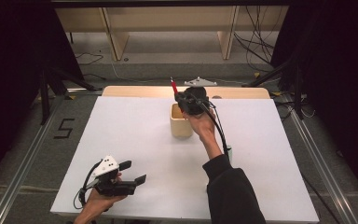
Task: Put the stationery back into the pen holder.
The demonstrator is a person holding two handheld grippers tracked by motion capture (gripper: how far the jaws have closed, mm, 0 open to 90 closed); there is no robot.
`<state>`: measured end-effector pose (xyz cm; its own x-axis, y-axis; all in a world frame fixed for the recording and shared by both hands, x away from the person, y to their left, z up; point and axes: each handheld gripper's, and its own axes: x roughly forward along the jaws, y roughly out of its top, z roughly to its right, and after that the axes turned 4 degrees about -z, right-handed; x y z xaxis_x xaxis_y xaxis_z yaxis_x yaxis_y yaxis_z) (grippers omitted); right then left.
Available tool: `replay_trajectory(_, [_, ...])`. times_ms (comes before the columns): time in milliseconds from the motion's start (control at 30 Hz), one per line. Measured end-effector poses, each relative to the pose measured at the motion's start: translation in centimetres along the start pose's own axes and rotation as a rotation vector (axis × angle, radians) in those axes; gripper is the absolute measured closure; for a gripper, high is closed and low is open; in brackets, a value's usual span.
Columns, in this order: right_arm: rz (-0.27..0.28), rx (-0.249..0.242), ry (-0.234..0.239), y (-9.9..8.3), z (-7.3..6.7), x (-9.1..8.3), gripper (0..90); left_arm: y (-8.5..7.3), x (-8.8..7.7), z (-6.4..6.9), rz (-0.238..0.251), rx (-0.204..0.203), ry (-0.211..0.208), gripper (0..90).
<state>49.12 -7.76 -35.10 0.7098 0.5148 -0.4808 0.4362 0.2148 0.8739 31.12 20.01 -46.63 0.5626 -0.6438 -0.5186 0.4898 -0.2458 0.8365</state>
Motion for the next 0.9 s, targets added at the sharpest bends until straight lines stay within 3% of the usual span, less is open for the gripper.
replay_trajectory(900, [-0.001,-0.002,-0.047,0.2,0.6,2.1,79.8,0.0,-0.1,0.0,0.010,-0.002,-0.002,17.7])
